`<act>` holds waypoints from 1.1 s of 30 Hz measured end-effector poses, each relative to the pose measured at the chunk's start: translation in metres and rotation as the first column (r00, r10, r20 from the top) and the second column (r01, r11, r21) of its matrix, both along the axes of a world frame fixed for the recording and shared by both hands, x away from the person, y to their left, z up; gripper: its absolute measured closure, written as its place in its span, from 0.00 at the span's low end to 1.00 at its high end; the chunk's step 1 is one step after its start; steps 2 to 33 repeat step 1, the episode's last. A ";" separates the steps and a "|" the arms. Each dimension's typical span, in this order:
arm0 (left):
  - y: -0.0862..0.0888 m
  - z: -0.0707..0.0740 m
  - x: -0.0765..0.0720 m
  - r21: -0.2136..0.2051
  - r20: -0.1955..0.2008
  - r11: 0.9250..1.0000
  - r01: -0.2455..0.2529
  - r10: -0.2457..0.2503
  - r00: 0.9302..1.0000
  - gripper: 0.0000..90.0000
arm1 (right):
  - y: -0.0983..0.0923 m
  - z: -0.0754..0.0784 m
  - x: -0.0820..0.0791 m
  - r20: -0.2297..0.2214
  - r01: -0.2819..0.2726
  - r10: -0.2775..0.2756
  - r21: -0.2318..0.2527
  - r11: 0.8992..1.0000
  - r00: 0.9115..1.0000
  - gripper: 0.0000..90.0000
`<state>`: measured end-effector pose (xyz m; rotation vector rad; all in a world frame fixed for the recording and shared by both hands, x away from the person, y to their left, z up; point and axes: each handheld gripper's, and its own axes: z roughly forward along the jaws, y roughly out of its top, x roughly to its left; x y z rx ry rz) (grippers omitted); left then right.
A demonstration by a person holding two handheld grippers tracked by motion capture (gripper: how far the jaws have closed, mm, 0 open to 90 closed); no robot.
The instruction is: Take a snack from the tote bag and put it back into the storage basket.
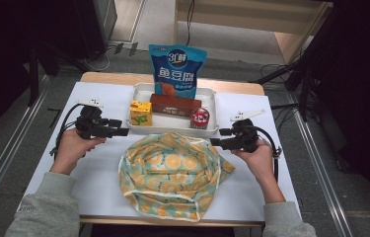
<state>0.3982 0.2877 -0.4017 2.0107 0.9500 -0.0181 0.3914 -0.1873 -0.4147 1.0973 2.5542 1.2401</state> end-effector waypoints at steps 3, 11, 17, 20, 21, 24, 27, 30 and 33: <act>0.000 0.000 0.000 0.000 0.000 1.000 0.000 0.000 1.000 0.41 | 0.000 0.000 0.000 -0.003 0.003 -0.003 -0.001 1.000 1.000 0.42; 0.000 0.000 0.000 0.000 0.000 1.000 0.000 0.000 1.000 0.41 | 0.000 0.000 0.000 -0.003 0.003 -0.003 -0.001 1.000 1.000 0.42; 0.000 0.000 0.000 0.000 0.000 1.000 0.000 0.000 1.000 0.41 | 0.000 0.000 0.000 -0.003 0.003 -0.003 -0.001 1.000 1.000 0.42; 0.000 0.000 0.000 0.000 0.000 1.000 0.000 0.000 1.000 0.41 | 0.000 0.000 0.000 -0.003 0.003 -0.003 -0.001 1.000 1.000 0.42; 0.000 0.000 0.000 0.000 0.000 1.000 0.000 0.000 1.000 0.41 | 0.000 0.000 0.000 -0.003 0.003 -0.003 -0.001 1.000 1.000 0.42; 0.000 0.000 0.000 0.000 0.000 1.000 0.000 0.000 1.000 0.41 | 0.000 0.000 0.000 -0.003 0.003 -0.003 -0.001 1.000 1.000 0.42; 0.000 0.000 0.000 0.000 0.000 1.000 0.000 0.000 1.000 0.41 | 0.000 0.000 0.000 -0.003 0.003 -0.003 -0.001 1.000 1.000 0.42; 0.000 0.000 0.000 0.000 0.000 1.000 0.000 0.000 1.000 0.41 | 0.000 0.000 0.000 -0.003 0.003 -0.003 -0.001 1.000 1.000 0.42; 0.000 0.000 0.000 0.000 0.000 1.000 0.000 0.000 1.000 0.41 | 0.000 0.000 0.000 -0.003 0.003 -0.003 -0.001 1.000 1.000 0.42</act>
